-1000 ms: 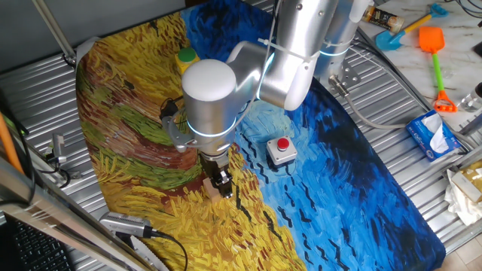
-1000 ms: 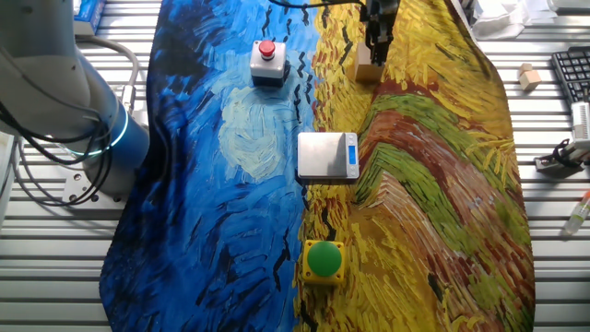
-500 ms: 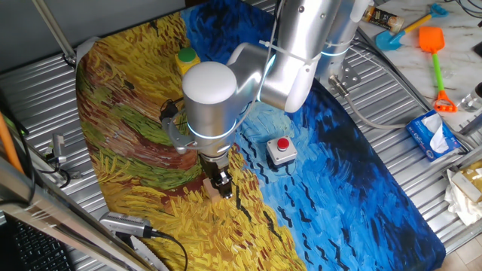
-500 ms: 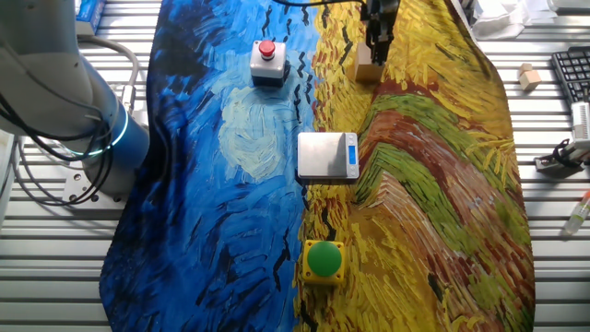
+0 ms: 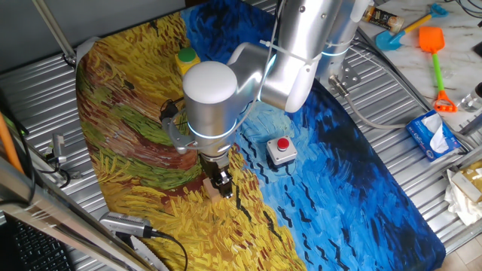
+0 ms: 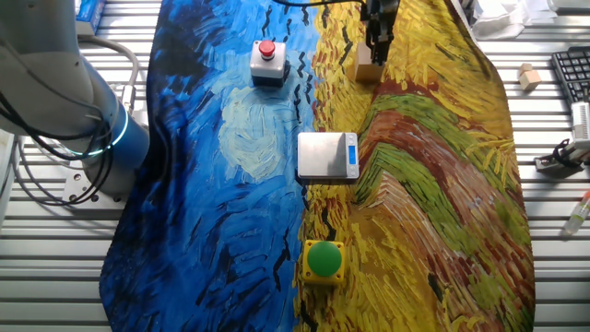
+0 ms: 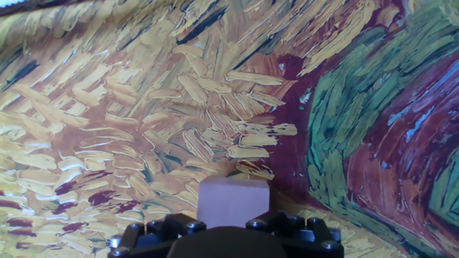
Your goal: Place the block on the scale
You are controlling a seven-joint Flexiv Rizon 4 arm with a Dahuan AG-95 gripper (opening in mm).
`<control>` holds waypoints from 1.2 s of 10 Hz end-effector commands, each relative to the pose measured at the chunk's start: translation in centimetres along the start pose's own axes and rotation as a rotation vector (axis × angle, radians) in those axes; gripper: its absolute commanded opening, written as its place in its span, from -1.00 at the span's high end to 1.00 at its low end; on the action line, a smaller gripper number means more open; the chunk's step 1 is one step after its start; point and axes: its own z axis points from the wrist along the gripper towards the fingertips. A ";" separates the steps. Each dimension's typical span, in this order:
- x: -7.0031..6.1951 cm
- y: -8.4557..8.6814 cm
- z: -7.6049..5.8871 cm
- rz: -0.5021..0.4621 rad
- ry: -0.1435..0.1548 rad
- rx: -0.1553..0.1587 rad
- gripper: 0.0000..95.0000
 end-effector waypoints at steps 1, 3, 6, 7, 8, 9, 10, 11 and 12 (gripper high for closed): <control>0.0 0.0 0.0 -0.001 -0.003 0.000 -0.60; 0.0 0.0 0.0 -0.004 0.002 -0.004 -0.60; 0.0 0.0 0.0 0.000 0.010 -0.011 -0.60; 0.0 0.0 0.0 0.003 0.015 -0.014 -0.60; 0.0 0.0 0.0 0.006 0.016 -0.015 -0.60; 0.0 0.0 0.0 0.008 0.017 -0.014 -0.60; 0.0 0.0 0.0 0.011 0.019 -0.014 -0.60; 0.0 0.0 0.0 0.015 0.021 -0.012 -0.60; 0.0 0.0 0.0 0.017 0.021 -0.011 -0.60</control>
